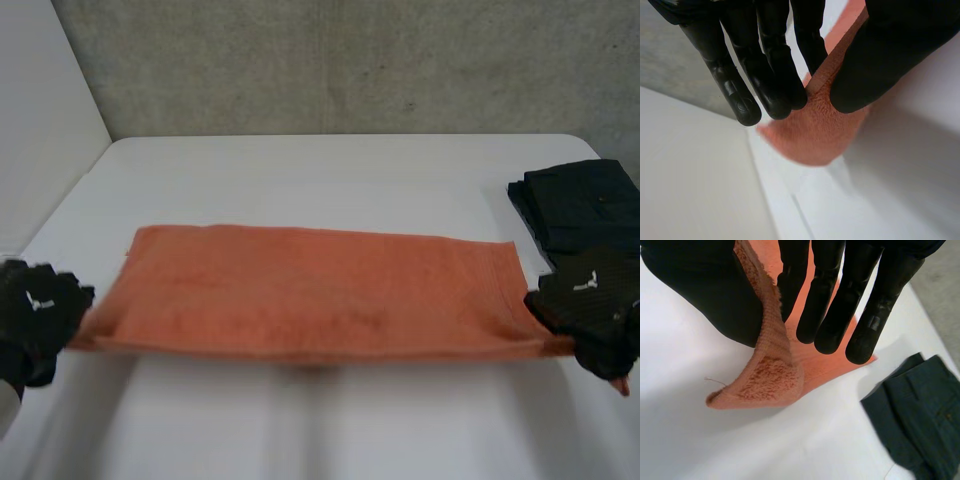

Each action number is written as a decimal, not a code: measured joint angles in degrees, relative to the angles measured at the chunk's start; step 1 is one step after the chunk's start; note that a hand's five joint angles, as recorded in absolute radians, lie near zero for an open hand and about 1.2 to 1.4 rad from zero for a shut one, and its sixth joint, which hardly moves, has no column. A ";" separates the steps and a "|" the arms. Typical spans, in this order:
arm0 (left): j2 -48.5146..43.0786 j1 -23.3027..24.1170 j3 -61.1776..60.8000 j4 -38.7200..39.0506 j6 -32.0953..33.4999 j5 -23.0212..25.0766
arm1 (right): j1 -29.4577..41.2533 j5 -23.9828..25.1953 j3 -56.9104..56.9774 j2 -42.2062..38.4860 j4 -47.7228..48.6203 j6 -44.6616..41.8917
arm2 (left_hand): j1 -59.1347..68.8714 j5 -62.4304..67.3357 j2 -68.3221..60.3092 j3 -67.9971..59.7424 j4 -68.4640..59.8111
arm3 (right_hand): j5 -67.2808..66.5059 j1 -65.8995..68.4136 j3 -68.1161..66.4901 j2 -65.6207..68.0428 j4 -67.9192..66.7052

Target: Fold the laundry.

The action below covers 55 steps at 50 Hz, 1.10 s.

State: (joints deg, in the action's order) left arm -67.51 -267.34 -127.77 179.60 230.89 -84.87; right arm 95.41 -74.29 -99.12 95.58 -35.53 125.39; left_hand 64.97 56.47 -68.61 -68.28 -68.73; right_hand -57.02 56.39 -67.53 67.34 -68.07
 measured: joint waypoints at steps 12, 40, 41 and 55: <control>-19.33 2.19 6.38 13.98 -0.62 2.88 | 3.36 -5.26 4.34 -17.30 13.06 2.58 | 0.00 0.00 0.00 0.00 -0.01 | 0.00 0.00 0.00 0.00 0.00; -68.84 13.05 59.21 20.70 -3.45 -13.03 | 10.81 -17.39 38.54 -52.50 37.46 3.61 | -0.05 0.00 0.06 0.00 -0.02 | 0.00 0.00 0.00 -0.01 0.09; -69.51 13.29 60.16 20.70 -3.45 -13.23 | 10.80 -17.42 39.39 -53.31 37.62 3.61 | -1.24 -1.27 1.81 1.79 1.88 | 0.73 -0.73 1.21 -1.17 0.97; -70.32 15.99 64.65 20.00 -3.83 -13.92 | 10.48 -17.77 43.14 -53.12 47.38 6.22 | -53.94 -53.68 56.97 56.20 57.13 | 53.23 -44.90 55.39 -55.00 54.87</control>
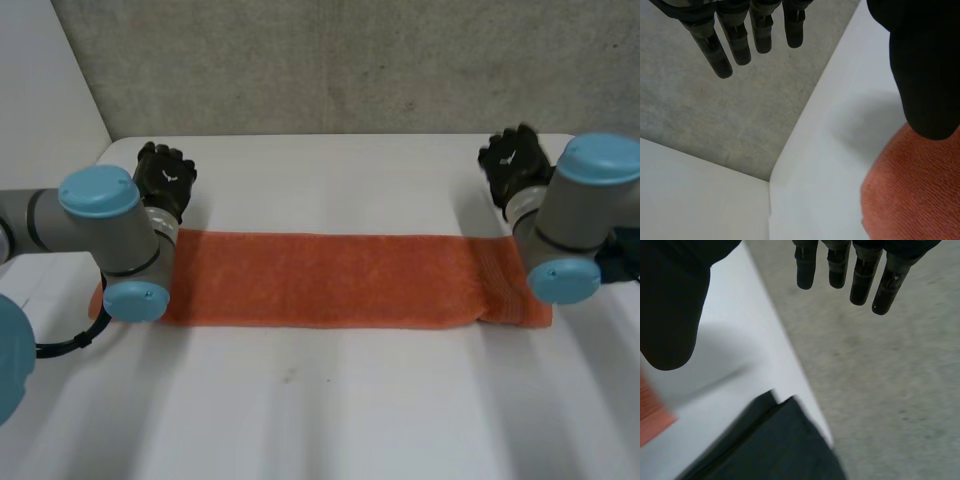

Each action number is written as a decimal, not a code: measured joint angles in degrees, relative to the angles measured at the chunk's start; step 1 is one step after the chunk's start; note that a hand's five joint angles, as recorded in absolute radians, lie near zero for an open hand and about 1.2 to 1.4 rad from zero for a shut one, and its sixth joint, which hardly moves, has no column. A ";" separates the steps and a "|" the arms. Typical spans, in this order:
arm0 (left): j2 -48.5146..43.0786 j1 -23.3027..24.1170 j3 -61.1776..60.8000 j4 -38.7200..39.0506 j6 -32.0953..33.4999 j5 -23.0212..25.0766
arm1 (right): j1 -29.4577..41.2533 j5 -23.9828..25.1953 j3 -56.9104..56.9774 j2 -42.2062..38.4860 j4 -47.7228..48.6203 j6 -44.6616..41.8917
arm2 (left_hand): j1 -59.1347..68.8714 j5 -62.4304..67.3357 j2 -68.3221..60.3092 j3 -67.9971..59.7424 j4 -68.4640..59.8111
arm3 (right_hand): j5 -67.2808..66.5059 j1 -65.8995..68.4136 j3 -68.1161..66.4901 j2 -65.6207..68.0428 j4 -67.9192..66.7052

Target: Fold the laundry.

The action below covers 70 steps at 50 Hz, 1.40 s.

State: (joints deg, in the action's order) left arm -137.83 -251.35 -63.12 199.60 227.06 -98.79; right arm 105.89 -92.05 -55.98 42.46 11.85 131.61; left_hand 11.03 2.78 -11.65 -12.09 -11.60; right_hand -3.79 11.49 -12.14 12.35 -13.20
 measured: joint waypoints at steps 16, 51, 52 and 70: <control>25.99 -1.58 -22.80 -2.20 -14.80 7.88 | -4.41 4.95 -12.84 21.58 -20.98 17.86 | 0.00 0.00 0.01 0.00 0.00 | 0.00 0.00 0.00 0.00 -0.02; 38.10 -8.26 -47.70 2.74 -22.00 17.17 | -14.84 20.60 -41.98 19.02 -2.08 21.13 | 0.00 0.00 0.00 0.00 0.00 | -51.41 43.56 -54.26 54.61 -53.78; 38.12 -8.20 -47.77 2.85 -22.00 17.18 | -15.06 20.47 -41.72 18.94 -1.95 20.82 | 0.00 0.00 0.01 0.00 0.00 | -52.20 43.83 -54.88 55.06 -54.72; 39.61 -8.28 -48.44 2.99 -22.01 17.12 | -28.86 16.13 -43.47 26.61 -2.25 5.50 | 0.00 0.00 0.01 0.00 0.00 | -52.25 43.83 -54.89 55.06 -54.85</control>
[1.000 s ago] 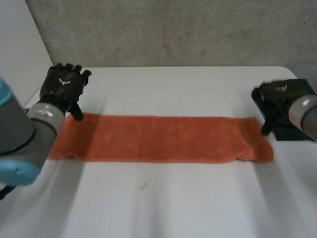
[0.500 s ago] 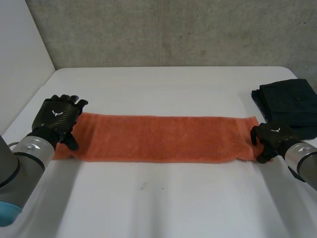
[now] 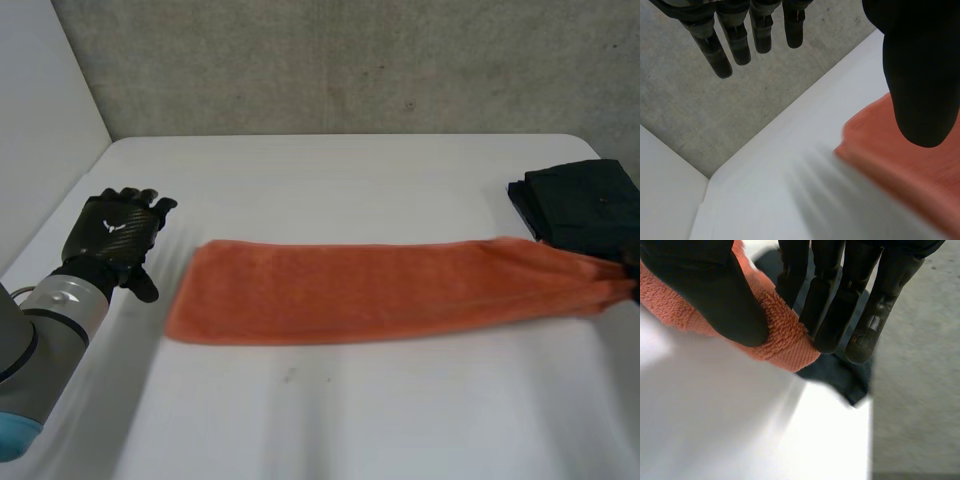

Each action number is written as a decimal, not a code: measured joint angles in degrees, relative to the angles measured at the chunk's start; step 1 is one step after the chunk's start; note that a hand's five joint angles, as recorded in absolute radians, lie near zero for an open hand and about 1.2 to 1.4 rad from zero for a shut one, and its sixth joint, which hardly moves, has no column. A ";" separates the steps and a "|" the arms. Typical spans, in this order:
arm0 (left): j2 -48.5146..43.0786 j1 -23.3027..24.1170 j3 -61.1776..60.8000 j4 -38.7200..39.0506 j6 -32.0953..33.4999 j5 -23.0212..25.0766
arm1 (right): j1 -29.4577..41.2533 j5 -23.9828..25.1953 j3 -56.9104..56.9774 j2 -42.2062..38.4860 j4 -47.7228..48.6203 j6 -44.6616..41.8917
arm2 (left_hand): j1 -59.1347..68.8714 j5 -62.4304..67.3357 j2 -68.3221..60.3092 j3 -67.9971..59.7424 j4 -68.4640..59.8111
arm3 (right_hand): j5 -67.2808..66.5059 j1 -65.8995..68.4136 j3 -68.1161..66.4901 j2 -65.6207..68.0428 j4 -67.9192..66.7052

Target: Fold the laundry.

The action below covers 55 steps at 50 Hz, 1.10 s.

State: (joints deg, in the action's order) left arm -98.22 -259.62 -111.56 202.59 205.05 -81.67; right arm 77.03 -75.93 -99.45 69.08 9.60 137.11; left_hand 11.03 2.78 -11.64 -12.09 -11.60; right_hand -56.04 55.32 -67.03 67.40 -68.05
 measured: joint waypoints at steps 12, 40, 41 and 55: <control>1.35 -0.12 -0.18 0.04 -0.01 0.00 | 13.14 -5.08 5.21 4.93 1.11 -7.20 | 0.00 0.00 0.00 0.00 0.00 | -0.33 0.34 -0.51 0.22 -0.03; 2.51 -2.27 0.41 0.08 -0.08 0.02 | 68.50 5.54 50.09 -36.77 6.10 -13.89 | 0.00 0.00 0.00 0.00 0.00 | 5.97 -5.03 6.77 -7.32 7.70; 2.50 -2.28 0.46 0.09 -0.08 0.01 | 68.71 5.91 50.30 -37.07 5.79 -13.73 | 0.00 0.00 0.00 0.00 0.00 | 11.01 -9.80 13.24 -13.78 13.14; 1.20 1.66 4.28 0.02 -0.28 0.02 | 61.67 -2.47 41.97 -21.26 -4.13 7.18 | 0.00 0.00 0.00 0.00 0.00 | 52.23 -44.18 54.86 -55.03 54.86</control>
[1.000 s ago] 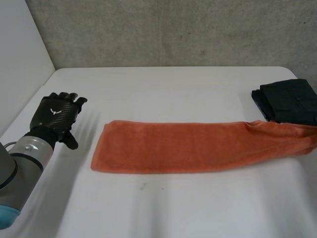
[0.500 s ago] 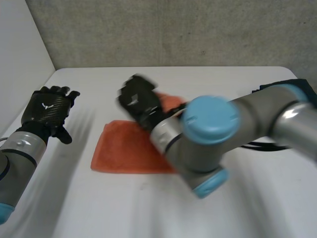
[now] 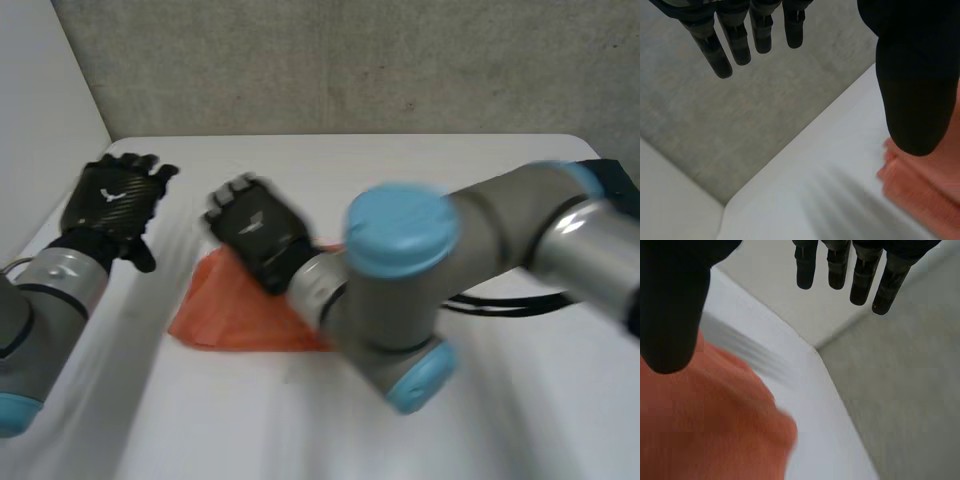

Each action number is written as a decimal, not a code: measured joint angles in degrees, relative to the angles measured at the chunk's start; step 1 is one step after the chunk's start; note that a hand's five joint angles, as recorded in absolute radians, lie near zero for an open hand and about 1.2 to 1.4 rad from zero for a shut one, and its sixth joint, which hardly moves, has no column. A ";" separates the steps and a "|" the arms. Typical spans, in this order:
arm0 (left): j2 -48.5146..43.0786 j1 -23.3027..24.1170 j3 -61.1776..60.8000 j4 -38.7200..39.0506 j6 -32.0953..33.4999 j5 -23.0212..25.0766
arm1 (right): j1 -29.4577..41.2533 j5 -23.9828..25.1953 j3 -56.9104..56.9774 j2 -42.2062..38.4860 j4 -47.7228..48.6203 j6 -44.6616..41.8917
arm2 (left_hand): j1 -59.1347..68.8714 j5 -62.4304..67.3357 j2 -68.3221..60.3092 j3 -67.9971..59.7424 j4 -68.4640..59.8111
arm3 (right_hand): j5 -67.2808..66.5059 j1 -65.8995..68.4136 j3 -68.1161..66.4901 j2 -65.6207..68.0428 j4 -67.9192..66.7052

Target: Fold the laundry.

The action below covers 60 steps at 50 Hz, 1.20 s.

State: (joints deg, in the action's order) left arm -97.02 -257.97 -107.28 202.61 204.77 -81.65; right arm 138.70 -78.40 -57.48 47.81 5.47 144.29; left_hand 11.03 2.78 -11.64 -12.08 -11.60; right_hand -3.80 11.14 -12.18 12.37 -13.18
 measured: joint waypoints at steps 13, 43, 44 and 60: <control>-14.69 15.33 11.71 -0.40 -0.17 -0.17 | -16.42 -3.24 -23.39 10.22 -5.57 19.18 | 0.00 0.00 0.00 0.00 0.00 | -2.49 2.16 -3.39 3.15 -2.37; -18.71 15.47 14.44 -4.78 -0.43 -8.40 | -24.00 -8.18 -38.16 15.70 5.88 4.14 | 0.00 0.00 0.00 0.00 0.00 | -52.60 42.93 -55.43 54.81 -54.86; -18.14 15.45 13.92 -4.75 -0.43 -8.38 | -24.13 -8.72 -38.12 16.13 5.80 1.58 | 0.00 0.00 0.00 0.00 0.00 | -52.73 43.13 -55.43 54.81 -54.86; -11.57 11.73 10.18 -4.37 -1.41 -10.34 | -2.96 -5.05 -23.28 12.32 7.44 -18.80 | 0.00 -0.03 0.56 0.76 0.71 | -52.91 43.67 -55.43 54.81 -54.89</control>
State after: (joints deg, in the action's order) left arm -108.59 -246.23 -97.10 198.24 203.36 -91.99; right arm 135.74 -83.45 -80.76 60.13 12.91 125.49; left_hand 11.03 2.75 -11.07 -11.32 -10.89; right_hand -56.72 54.81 -67.60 67.18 -68.08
